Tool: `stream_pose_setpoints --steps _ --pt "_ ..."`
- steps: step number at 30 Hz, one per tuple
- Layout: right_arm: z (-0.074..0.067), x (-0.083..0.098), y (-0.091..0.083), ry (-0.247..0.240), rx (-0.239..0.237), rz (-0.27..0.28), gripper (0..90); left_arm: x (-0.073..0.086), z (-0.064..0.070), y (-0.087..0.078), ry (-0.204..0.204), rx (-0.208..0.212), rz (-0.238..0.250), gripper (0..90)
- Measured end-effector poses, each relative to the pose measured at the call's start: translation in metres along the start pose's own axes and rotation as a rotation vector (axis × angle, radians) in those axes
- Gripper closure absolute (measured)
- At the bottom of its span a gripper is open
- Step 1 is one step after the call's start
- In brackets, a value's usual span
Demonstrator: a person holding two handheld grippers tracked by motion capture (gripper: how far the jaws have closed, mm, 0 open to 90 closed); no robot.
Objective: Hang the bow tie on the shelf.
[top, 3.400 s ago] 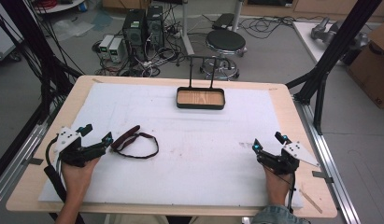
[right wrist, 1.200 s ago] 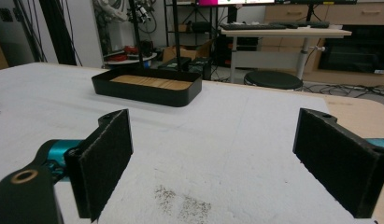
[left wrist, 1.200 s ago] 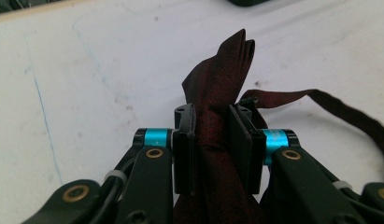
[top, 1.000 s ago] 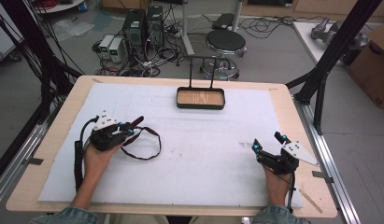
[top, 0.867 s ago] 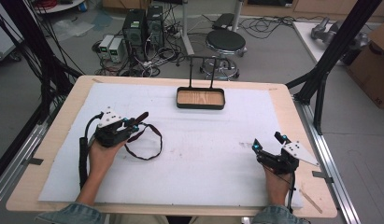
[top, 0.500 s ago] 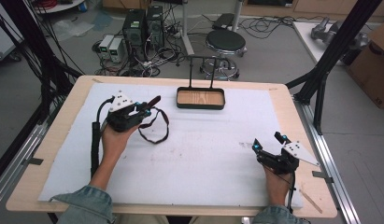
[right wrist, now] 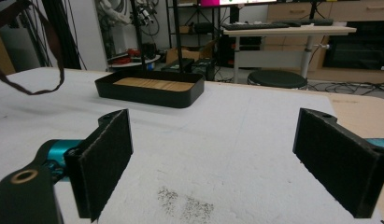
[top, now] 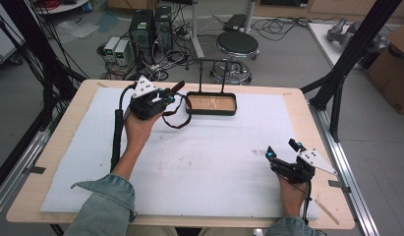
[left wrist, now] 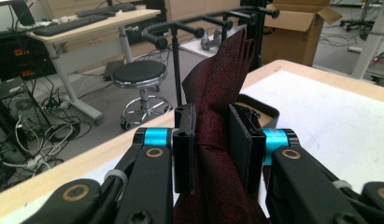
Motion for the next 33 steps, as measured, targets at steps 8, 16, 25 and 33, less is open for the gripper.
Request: stream_pose_setpoints --steps 8,16,25,33 --pt "0.001 0.000 0.001 0.005 -0.002 0.002 10.9 -0.020 0.001 0.020 0.002 0.002 0.021 72.2" --pt "0.000 0.000 0.001 0.009 -0.005 -0.001 10.9 -0.035 -0.002 0.037 0.004 -0.009 0.046 72.2" --pt "0.000 0.000 0.001 0.006 -0.010 -0.002 10.9 -0.042 -0.013 0.056 0.001 -0.041 0.041 72.2" --pt "0.000 0.000 0.001 0.007 -0.013 -0.003 10.9 -0.042 -0.026 0.074 -0.027 -0.061 0.028 72.2"
Point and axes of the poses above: each handheld gripper's, and its own axes: y roughly forward along the jaws, x roughly out of its underside, z roughly to its right, the point moved 4 cm from there along y, roughly forward along the jaws, and after that the axes turned 6 degrees about -x, right-handed, at the moved point
